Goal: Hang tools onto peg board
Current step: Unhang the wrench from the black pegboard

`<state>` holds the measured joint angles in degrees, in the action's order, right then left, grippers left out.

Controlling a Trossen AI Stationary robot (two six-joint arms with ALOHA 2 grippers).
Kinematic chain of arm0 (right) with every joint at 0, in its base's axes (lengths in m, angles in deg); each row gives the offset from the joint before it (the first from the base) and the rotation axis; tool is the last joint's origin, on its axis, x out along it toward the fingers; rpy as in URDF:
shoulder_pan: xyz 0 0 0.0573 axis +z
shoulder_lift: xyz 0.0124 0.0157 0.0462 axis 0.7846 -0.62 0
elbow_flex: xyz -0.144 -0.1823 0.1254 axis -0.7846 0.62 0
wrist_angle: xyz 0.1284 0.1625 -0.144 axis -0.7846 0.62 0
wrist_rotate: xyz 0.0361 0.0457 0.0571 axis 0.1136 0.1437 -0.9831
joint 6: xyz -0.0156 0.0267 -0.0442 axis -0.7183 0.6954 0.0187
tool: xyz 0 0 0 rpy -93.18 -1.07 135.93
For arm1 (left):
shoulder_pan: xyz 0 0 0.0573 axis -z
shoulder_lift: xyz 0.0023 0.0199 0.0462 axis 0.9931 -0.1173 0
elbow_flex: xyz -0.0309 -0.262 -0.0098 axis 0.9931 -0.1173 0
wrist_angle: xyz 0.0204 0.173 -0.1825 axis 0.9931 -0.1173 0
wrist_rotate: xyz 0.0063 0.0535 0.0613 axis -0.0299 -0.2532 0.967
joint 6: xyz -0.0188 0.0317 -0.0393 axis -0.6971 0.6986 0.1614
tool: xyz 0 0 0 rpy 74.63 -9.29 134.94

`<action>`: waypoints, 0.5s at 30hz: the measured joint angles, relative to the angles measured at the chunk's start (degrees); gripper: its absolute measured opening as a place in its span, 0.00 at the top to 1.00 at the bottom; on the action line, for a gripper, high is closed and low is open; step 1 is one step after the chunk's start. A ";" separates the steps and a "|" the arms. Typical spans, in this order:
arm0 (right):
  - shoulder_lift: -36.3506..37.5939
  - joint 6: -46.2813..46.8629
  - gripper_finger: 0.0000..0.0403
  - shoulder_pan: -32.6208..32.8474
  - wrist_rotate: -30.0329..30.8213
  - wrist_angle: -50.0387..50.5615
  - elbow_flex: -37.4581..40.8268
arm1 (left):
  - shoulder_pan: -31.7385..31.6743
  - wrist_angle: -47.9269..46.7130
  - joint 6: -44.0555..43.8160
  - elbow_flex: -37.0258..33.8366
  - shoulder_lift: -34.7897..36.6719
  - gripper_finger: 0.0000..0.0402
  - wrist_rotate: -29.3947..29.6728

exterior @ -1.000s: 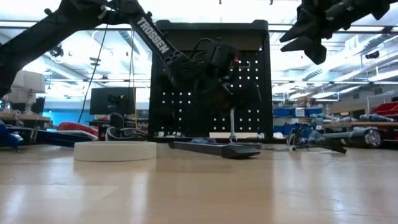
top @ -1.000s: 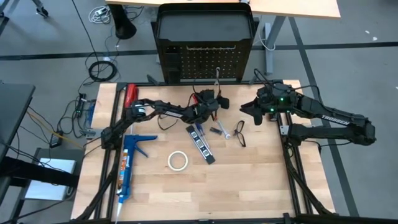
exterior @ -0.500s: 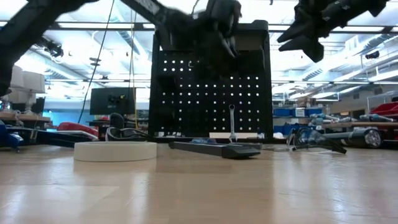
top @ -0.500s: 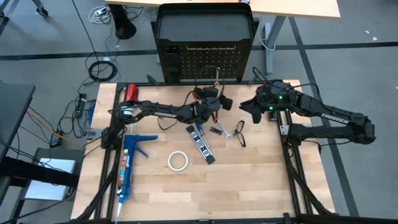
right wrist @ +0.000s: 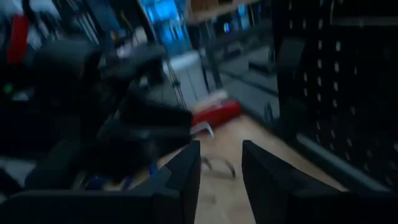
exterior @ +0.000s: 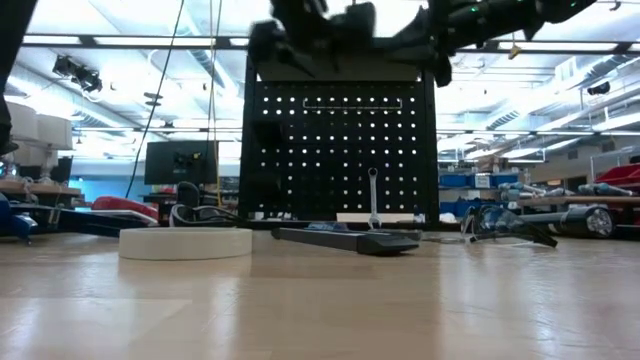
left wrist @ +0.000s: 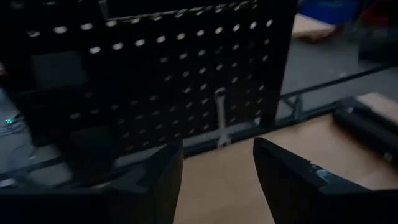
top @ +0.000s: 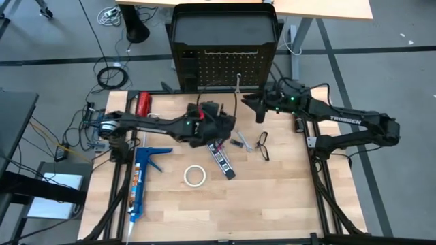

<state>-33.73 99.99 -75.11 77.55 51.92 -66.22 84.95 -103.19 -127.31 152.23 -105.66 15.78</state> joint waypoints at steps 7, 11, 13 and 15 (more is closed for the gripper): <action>-2.74 7.35 0.71 1.72 -1.55 -2.57 -0.04 | 5.99 -25.14 -17.97 -2.16 6.37 0.50 4.38; -5.47 10.37 0.71 4.06 0.57 -4.46 -0.04 | 9.39 -32.33 -20.42 -4.03 10.02 0.50 4.88; -7.33 12.69 0.72 5.56 3.88 -5.84 0.02 | 10.79 -34.79 -19.84 -5.29 12.14 0.50 5.06; -9.11 14.31 0.73 7.06 7.10 -8.24 0.04 | 12.14 -36.88 -18.60 -6.45 14.44 0.50 5.33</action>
<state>-42.84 114.30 -68.05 84.64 43.68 -66.17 97.09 -140.07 -145.90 145.78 -91.22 21.11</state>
